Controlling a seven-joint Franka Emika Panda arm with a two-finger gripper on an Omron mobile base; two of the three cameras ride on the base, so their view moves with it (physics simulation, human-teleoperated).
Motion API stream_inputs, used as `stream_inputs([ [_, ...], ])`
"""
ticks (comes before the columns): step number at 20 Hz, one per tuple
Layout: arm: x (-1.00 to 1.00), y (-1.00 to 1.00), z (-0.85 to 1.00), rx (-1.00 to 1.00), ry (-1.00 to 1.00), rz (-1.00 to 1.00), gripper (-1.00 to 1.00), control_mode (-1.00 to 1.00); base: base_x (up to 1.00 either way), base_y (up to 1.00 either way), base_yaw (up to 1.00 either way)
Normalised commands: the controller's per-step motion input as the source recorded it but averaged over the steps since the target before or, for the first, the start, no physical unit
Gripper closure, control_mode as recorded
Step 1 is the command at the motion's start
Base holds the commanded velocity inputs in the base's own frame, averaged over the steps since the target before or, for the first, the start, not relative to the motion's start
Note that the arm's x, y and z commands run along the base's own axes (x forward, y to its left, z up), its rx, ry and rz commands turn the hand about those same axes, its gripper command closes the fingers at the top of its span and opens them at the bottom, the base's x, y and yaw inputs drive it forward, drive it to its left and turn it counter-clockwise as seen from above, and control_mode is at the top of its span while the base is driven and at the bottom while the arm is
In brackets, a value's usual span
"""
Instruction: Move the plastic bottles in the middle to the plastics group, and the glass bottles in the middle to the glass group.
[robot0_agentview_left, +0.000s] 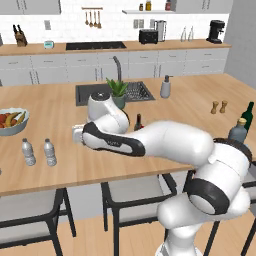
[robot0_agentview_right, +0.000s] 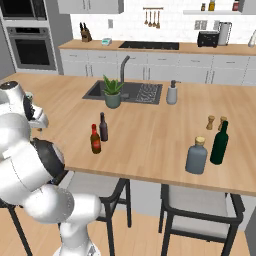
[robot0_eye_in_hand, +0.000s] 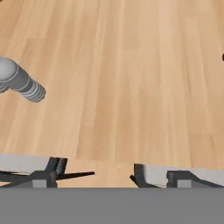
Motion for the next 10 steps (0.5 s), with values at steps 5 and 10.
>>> stream_inputs([
  [5,-0.27,-0.97,0.29,0.02,0.00,-0.49,-1.00,-1.00,0.00,0.00,0.00],
  [10,-0.10,-0.98,0.36,0.00,0.02,-0.51,-1.00,-1.00,0.00,0.00,0.00],
])
